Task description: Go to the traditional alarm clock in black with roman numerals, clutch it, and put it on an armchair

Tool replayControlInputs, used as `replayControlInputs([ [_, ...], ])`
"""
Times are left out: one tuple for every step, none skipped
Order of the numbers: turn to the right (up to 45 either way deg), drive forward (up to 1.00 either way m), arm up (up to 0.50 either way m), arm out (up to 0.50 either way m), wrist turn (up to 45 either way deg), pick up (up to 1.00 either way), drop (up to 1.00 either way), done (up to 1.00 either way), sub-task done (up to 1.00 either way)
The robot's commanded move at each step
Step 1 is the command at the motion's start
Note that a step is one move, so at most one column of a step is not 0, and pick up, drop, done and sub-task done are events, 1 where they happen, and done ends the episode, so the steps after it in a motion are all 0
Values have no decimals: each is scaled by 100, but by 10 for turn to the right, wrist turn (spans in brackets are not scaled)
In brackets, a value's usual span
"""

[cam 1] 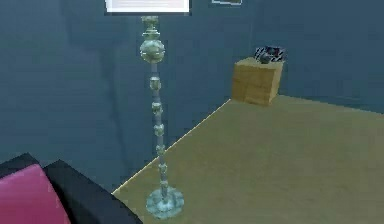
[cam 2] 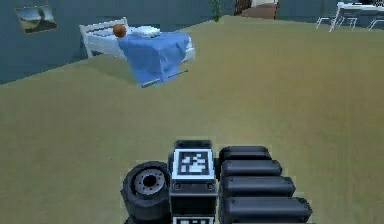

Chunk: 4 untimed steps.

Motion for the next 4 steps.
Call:
replayControlInputs([
  [-450,0,0,0,0,0,0,0,0],
  [-450,0,0,0,0,0,0,0,0],
  [-90,0,0,0,0,0,0,0,0],
  [450,0,0,0,0,0,0,0,0],
])
